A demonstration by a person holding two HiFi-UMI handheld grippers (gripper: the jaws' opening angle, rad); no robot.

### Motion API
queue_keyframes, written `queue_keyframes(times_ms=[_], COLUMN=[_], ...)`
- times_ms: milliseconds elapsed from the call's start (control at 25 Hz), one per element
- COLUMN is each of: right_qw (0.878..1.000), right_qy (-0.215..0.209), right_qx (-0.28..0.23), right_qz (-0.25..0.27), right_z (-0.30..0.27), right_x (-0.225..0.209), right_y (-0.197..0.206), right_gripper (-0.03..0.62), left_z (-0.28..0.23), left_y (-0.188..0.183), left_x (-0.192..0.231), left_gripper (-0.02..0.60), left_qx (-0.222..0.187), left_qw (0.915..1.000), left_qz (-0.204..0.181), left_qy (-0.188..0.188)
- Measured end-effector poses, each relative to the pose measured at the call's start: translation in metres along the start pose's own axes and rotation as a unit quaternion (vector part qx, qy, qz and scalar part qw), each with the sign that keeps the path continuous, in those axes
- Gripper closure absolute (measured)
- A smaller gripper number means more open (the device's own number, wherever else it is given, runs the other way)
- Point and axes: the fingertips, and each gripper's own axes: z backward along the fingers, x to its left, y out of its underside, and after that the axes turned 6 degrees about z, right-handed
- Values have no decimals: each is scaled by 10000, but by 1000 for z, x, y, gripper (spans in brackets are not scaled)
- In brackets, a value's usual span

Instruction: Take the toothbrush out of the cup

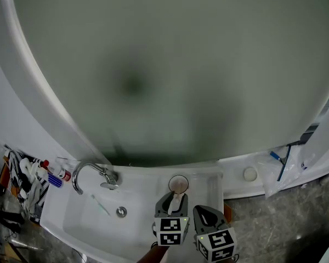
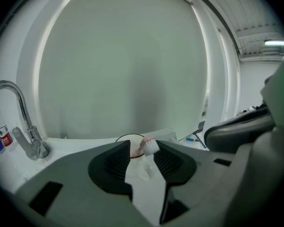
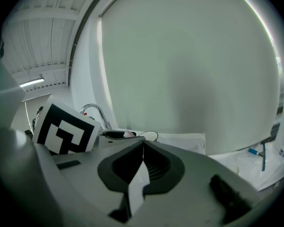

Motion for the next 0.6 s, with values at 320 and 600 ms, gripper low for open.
queue_keyframes(times_ms=[320,600], right_qw=[9999,9999], right_qy=[48,73], right_qx=[12,16], right_qz=[-90,-102], right_z=[3,5], right_x=[-4,-7], right_y=[5,5], right_gripper=[582,583], left_z=[-7,-17], left_y=[5,8], left_x=[-1,0], left_gripper=[431,436], left_qx=[59,184], left_qw=[9999,9997], left_qz=[-122,-144], left_qy=[-41,-60])
